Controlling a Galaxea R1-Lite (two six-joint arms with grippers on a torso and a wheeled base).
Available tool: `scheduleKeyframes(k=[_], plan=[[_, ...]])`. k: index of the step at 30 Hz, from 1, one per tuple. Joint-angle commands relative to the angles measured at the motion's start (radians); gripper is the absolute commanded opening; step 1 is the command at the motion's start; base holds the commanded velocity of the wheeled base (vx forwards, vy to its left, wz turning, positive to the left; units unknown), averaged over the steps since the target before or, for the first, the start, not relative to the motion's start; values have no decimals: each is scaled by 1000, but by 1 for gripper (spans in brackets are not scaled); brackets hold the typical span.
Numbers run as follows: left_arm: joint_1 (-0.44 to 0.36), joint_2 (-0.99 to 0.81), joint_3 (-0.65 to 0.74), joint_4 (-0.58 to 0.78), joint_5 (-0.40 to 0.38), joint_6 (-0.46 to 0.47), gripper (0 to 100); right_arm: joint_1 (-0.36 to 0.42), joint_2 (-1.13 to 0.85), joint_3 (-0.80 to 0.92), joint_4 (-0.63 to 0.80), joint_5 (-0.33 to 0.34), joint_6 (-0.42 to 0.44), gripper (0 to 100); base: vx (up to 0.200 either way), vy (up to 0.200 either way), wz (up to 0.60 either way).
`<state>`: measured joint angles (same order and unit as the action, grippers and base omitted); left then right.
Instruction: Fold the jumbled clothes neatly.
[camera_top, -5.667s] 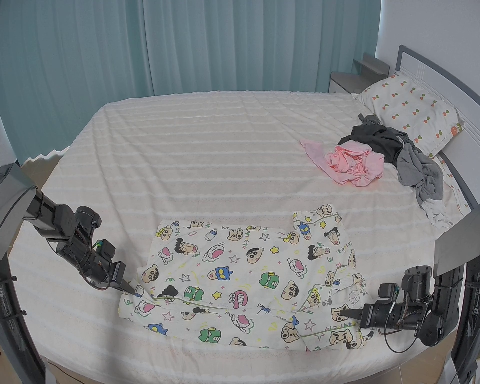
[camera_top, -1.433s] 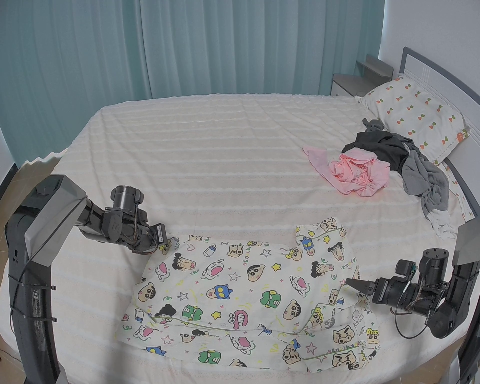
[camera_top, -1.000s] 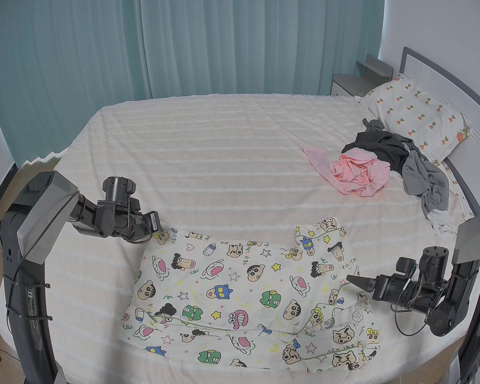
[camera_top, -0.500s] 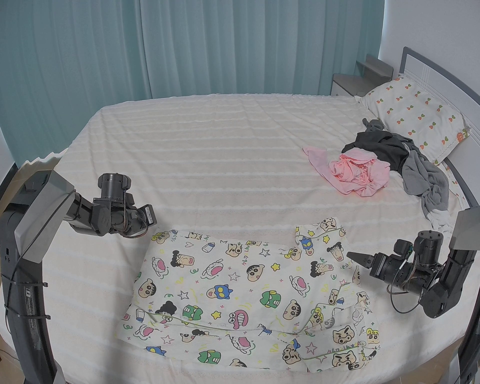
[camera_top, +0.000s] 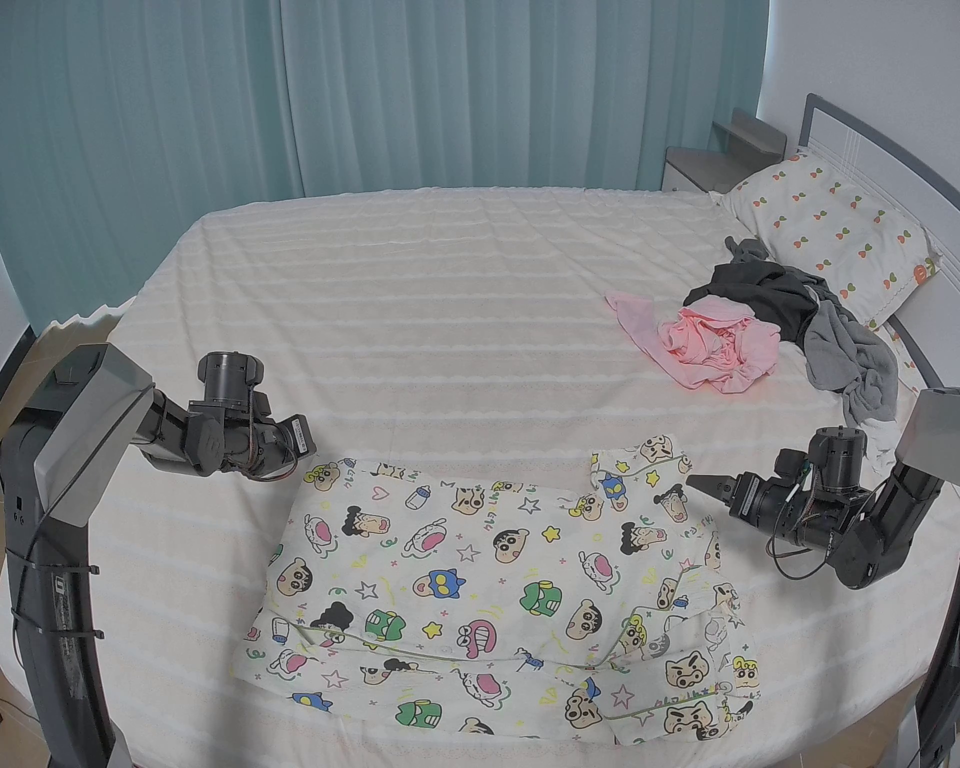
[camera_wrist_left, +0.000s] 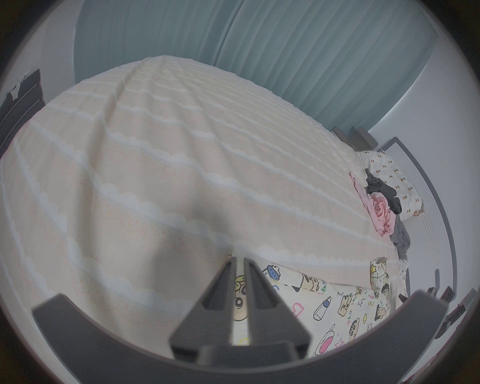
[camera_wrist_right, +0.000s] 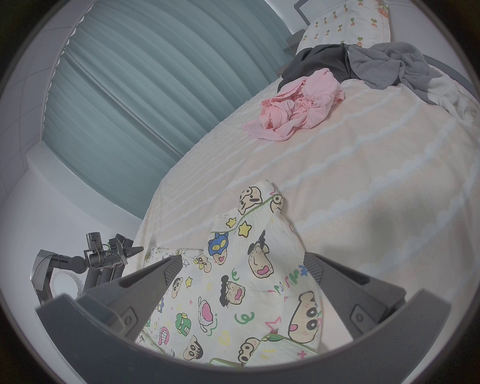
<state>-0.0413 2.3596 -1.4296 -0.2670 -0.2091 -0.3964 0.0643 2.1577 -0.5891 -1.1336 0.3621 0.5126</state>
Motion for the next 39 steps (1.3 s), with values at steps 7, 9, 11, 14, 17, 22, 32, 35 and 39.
scheduleKeyframes(k=[7,9,11,14,17,22,32,35,39], plan=[[0,33,3,0,-70,13,100,8,4,69,-87,3,-2,100,0,0,0],[0,33,3,0,-99,11,100,16,4,71,-89,3,0,100,0,0,0],[-3,37,1,0,-113,11,100,16,5,71,-90,3,0,100,0,0,0],[-8,44,0,-1,-115,10,100,16,8,69,-90,4,0,100,0,0,0],[-14,46,-2,-1,-118,7,100,16,14,66,-90,4,0,100,0,0,0],[-31,49,5,0,-133,2,0,14,42,23,-83,1,1,100,0,0,0],[-20,50,11,3,-133,1,0,5,82,-90,-3,0,1,100,0,0,0],[-15,47,15,2,-131,2,0,2,77,-112,34,1,1,100,0,0,0],[0,23,32,-1,-122,2,0,-4,83,-233,153,0,0,100,0,0,0]])
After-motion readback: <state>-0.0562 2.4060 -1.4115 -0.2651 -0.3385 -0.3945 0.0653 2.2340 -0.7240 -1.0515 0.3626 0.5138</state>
